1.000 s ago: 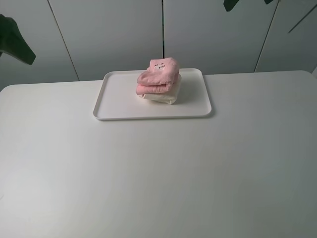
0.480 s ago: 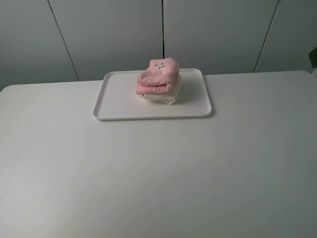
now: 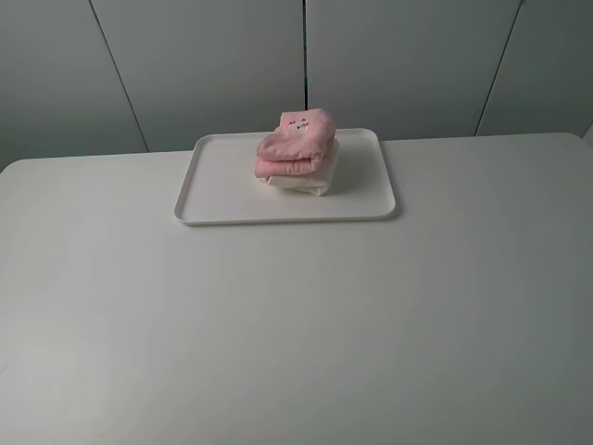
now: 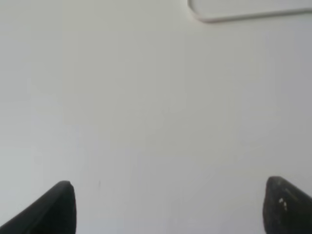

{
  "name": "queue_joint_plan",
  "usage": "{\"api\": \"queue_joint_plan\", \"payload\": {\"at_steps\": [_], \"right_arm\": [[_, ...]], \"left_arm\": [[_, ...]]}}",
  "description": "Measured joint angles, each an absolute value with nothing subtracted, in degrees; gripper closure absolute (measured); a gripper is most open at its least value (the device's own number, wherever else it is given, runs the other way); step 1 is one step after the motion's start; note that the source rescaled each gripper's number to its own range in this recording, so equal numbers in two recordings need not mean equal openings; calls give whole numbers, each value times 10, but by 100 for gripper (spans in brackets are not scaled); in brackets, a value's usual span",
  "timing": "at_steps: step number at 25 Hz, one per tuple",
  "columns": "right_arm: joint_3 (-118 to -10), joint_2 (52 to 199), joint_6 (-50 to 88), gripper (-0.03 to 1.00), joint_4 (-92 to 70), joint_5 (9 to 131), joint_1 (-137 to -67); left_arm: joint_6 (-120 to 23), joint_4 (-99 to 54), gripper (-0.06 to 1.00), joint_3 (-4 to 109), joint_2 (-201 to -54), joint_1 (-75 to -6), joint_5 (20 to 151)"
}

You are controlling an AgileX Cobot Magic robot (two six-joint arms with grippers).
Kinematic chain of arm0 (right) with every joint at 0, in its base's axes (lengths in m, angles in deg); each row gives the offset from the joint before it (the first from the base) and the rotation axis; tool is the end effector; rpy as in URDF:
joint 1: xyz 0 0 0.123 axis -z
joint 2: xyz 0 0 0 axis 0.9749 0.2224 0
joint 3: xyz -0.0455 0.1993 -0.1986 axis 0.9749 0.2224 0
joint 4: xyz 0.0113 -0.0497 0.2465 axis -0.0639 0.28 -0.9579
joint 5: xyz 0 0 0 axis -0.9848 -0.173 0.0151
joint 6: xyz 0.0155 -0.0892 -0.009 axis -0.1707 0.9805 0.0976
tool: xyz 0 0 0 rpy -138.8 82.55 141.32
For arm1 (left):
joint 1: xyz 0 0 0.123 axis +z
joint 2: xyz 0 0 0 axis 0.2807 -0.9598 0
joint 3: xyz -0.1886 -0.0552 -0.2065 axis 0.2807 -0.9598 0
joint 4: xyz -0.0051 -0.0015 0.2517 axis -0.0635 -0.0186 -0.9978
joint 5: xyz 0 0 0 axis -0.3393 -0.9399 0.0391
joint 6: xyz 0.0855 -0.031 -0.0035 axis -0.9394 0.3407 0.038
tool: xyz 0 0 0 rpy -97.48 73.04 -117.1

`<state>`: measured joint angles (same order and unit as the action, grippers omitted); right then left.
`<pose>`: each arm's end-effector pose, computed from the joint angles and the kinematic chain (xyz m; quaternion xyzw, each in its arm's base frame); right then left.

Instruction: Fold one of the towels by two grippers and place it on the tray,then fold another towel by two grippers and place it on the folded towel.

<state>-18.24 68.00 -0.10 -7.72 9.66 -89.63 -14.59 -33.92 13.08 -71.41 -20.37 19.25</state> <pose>0.0216 0.0118 0.2935 -0.1333 0.9158 0.0689 0.3724 0.0203 -0.0049 0.3192 0.0339 0.9127 -0.0344 0.4058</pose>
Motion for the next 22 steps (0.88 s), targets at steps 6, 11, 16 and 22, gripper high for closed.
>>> {"api": "queue_joint_plan", "payload": {"at_steps": [6,11,16,22], "right_arm": [[-152,548,-1,-3,-83,95,-896],[-152,522,0,-3,-83,94,-896],[-137,521,0,-3,-85,138,-896],[-129,520,0,-3,-86,158,-896]], "left_arm": [[-146,-348,-5,104,-573,-204,189],[-130,-358,-5,80,-545,-204,188],[-122,-372,-5,57,-543,-204,186],[-130,-373,-5,39,-542,-204,237]]}}
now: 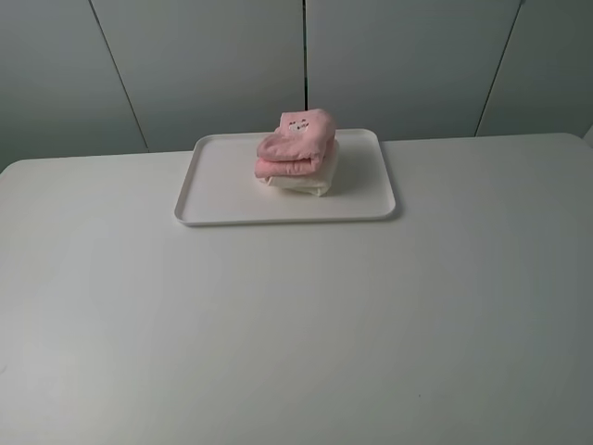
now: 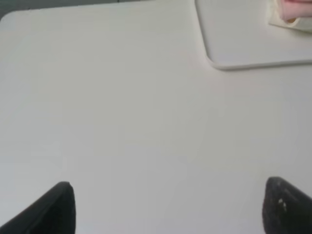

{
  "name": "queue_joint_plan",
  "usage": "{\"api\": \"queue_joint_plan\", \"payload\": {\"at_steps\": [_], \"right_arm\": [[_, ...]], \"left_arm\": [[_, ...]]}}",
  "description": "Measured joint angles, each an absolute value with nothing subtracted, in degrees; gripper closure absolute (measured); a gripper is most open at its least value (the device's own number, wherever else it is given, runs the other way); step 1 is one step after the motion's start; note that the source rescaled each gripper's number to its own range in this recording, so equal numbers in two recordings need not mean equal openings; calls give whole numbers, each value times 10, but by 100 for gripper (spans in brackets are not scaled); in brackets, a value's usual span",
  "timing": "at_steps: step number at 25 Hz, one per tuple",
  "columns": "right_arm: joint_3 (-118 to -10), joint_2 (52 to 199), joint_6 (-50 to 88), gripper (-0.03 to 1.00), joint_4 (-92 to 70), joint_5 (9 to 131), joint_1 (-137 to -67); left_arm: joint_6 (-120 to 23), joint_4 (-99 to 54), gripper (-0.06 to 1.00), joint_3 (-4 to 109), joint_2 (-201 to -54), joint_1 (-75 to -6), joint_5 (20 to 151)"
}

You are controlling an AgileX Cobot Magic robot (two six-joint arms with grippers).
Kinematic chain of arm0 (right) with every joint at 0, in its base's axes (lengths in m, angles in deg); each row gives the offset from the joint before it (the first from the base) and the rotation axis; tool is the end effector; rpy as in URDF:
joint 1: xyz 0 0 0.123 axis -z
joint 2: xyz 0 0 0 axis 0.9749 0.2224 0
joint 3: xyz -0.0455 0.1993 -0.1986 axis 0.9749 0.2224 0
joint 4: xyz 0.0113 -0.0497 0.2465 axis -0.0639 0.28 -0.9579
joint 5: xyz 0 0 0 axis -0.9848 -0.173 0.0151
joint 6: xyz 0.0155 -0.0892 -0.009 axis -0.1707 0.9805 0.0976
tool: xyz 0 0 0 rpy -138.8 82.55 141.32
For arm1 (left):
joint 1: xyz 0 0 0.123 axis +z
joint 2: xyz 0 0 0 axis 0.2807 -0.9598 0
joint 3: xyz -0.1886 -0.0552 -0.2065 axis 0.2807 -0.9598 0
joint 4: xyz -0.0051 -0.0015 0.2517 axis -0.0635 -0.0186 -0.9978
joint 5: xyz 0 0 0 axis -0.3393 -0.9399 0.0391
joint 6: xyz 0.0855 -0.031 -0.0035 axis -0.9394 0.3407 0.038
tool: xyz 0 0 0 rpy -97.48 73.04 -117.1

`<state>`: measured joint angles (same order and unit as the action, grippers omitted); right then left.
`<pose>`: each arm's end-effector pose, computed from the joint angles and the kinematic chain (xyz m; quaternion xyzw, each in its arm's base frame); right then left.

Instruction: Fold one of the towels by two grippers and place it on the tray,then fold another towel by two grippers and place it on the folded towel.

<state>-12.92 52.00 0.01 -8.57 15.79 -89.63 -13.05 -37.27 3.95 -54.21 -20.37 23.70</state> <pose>-0.0095 0.0058 0.2773 -0.1269 0.8508 0.0855 0.5027 -0.0129 0.0024 0.2818 0.0182 0.8635 -0.0155 0.5038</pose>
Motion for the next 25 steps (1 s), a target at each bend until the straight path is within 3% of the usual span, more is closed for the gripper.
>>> {"api": "queue_joint_plan", "payload": {"at_steps": [16,25], "right_arm": [[-129,519,-6,-3,-99,159,-891],[-129,519,-6,-3,-99,159,-724]], "left_arm": [[-132,-369,-5,25,-542,-204,268],[-132,-369,-5,25,-542,-166,268]]}}
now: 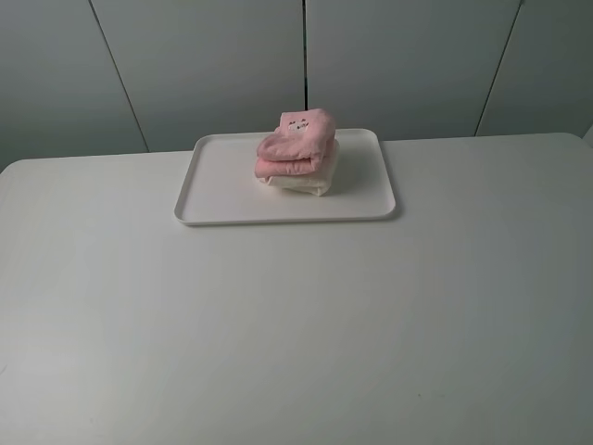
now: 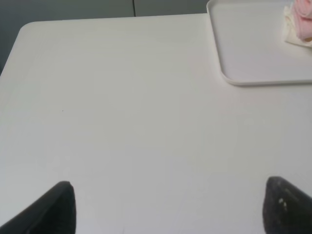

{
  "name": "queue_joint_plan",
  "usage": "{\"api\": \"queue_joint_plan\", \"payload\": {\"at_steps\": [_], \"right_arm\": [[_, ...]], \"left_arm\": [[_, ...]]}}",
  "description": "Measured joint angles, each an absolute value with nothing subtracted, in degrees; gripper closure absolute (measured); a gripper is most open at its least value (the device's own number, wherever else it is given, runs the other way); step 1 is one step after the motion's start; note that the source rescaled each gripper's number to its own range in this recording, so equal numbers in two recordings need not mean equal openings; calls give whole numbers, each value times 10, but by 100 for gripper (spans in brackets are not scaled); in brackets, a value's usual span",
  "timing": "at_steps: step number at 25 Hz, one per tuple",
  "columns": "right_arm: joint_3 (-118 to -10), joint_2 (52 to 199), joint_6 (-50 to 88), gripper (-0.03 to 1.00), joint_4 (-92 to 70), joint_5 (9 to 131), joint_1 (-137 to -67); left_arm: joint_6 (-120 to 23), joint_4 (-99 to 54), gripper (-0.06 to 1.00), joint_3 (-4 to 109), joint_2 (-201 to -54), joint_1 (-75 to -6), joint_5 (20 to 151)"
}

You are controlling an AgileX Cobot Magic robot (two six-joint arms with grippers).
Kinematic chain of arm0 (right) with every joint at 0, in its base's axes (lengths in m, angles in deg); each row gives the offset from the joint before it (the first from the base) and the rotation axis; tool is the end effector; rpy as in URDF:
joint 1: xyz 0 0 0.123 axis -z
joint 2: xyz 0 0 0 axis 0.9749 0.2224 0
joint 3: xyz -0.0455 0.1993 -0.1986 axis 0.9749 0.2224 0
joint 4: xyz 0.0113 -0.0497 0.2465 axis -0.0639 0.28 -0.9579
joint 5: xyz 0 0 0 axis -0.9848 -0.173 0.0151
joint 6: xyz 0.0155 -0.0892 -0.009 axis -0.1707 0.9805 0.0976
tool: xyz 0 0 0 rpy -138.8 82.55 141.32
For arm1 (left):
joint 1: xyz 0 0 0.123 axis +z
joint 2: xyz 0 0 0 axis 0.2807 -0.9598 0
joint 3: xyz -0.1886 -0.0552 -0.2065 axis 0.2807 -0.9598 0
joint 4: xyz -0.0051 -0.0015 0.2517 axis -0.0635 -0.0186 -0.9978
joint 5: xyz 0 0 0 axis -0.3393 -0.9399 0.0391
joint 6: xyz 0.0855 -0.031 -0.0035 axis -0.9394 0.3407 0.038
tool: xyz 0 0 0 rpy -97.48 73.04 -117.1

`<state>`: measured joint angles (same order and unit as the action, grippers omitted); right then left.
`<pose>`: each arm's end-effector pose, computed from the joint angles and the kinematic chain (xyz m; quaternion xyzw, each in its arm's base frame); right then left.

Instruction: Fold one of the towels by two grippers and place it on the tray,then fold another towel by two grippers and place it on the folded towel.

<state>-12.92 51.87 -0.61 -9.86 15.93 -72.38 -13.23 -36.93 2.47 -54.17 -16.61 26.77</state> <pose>-0.0076 0.0102 0.2776 0.0061 0.8585 0.0230 0.5123 -0.0078 0.0010 0.2791 -0.0081 0.8564 -0.0013 0.5162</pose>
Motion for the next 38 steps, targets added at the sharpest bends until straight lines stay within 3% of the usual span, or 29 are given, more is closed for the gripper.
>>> {"api": "queue_joint_plan", "payload": {"at_steps": [38], "right_arm": [[-129,519,10,-3,-84,159,-711]], "left_arm": [[-132,-369,-5,25,-542,-163,268]]}}
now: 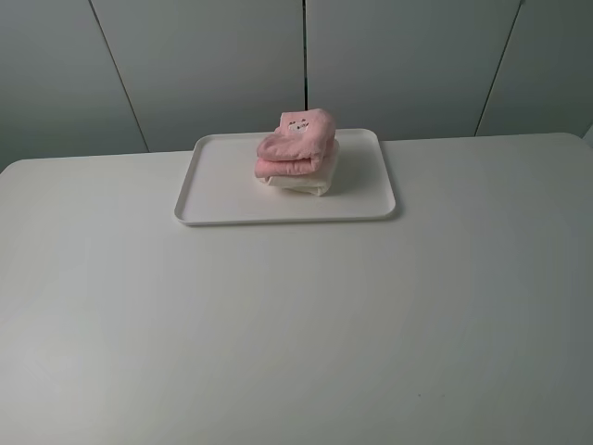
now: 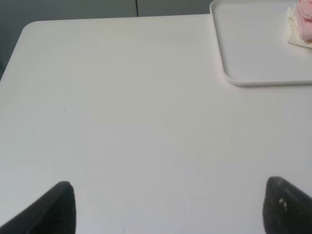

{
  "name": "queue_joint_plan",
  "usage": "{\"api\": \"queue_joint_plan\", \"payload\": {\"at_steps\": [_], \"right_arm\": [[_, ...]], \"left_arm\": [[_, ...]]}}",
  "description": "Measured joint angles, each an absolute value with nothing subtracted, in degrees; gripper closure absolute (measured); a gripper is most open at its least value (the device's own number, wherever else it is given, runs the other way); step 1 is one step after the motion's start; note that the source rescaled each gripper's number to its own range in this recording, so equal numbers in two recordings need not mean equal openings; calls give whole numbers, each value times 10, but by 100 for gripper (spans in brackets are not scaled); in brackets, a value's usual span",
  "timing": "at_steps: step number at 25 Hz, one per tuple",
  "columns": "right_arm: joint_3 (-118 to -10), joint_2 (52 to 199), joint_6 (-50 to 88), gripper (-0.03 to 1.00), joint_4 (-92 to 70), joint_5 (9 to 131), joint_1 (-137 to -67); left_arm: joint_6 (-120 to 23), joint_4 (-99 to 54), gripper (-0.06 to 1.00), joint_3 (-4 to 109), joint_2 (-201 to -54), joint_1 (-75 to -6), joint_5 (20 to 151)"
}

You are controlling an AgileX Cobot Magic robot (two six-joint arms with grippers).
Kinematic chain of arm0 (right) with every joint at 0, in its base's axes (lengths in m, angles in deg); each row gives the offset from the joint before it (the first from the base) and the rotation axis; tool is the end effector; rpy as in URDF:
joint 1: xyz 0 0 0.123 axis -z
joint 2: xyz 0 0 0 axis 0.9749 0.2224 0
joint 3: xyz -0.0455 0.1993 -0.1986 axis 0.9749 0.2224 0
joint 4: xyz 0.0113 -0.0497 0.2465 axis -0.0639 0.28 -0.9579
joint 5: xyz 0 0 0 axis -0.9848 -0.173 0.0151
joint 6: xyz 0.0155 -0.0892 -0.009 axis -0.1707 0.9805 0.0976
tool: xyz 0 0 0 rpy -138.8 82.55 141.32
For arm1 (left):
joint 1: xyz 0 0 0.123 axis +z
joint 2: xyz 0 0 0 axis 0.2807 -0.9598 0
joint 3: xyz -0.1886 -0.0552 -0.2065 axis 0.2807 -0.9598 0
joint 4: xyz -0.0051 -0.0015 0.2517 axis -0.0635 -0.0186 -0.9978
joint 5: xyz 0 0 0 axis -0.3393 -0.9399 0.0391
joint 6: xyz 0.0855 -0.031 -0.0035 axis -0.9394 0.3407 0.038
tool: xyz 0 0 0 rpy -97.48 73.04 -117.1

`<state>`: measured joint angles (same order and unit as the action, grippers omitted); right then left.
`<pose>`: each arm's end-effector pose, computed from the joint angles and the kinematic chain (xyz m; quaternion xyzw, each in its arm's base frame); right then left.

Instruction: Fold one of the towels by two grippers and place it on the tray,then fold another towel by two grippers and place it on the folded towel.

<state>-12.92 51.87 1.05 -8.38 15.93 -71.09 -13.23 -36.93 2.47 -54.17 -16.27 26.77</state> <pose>-0.0074 0.0083 0.2774 0.0042 0.8591 -0.0031 0.5118 -0.0078 0.0010 0.2791 -0.0107 0.8564 0.0003 0.5162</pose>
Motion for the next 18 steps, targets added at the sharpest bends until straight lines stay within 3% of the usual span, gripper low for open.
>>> {"api": "queue_joint_plan", "payload": {"at_steps": [18], "right_arm": [[-129,519,10,-3,-84,159,-711]], "left_arm": [[-132,-369,-5,25,-542,-163,268]]}}
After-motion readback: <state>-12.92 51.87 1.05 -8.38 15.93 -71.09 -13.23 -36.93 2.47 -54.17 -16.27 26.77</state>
